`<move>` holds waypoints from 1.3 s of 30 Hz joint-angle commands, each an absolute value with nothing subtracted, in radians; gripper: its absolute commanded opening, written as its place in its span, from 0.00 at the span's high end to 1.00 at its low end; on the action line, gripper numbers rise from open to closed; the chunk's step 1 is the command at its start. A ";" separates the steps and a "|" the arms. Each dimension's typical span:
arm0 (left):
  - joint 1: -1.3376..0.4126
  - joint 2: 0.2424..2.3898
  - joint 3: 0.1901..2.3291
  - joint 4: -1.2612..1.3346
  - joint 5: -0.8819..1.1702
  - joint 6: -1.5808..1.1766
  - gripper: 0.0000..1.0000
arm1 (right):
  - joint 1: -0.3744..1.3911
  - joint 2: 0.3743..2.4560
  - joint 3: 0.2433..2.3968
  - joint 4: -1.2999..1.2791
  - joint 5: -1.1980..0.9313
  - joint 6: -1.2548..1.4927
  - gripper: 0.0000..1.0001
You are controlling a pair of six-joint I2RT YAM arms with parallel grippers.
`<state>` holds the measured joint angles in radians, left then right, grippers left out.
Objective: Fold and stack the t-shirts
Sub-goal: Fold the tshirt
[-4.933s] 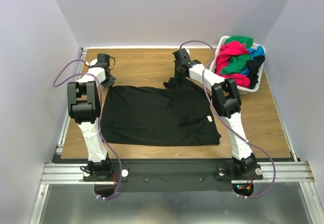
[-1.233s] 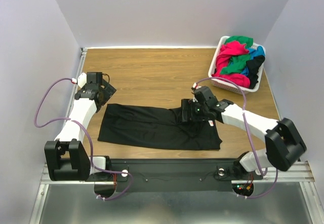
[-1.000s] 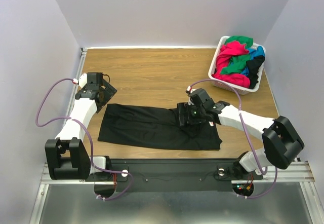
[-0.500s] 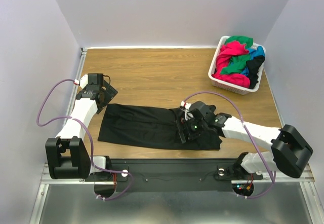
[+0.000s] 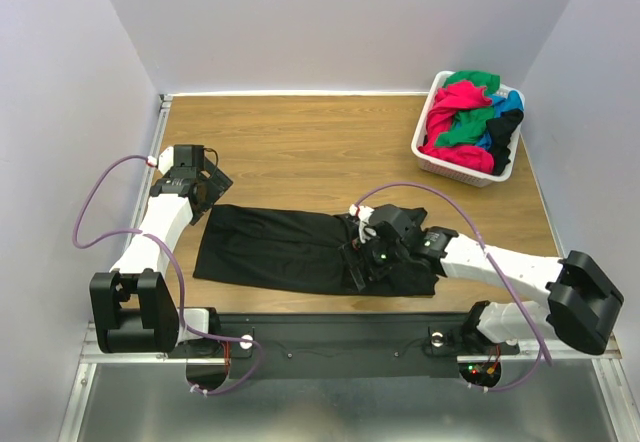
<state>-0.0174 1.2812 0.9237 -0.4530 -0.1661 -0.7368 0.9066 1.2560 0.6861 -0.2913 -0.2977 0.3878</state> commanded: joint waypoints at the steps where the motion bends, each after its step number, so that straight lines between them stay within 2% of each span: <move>1: -0.018 1.264 0.922 -0.449 -0.176 -0.715 0.01 | 0.914 1.247 0.784 -0.348 -0.290 0.332 0.00; 4: -0.018 1.264 0.925 -0.456 -0.178 -0.710 0.01 | 0.916 1.293 0.793 -0.432 -0.250 0.315 0.00; 9: -0.018 1.262 0.936 -0.460 -0.175 -0.706 0.01 | 0.916 1.344 0.814 -0.456 -0.051 0.331 0.00; 17: -0.018 1.255 0.946 -0.482 -0.196 -0.701 0.01 | 0.914 1.397 0.894 -0.460 -0.006 0.282 0.00; 25: -0.018 1.259 0.948 -0.480 -0.186 -0.701 0.01 | 0.914 1.539 0.991 -0.454 -0.009 0.282 0.00; 28: -0.017 1.258 0.946 -0.480 -0.190 -0.703 0.01 | 0.917 1.555 1.017 -0.436 -0.110 0.281 0.00; 35: -0.018 1.266 0.942 -0.471 -0.186 -0.703 0.01 | 1.009 1.540 0.974 -0.384 -0.209 0.255 0.00; 39: -0.018 1.281 0.940 -0.468 -0.178 -0.703 0.01 | 1.043 1.577 0.956 -0.380 -0.171 0.270 0.00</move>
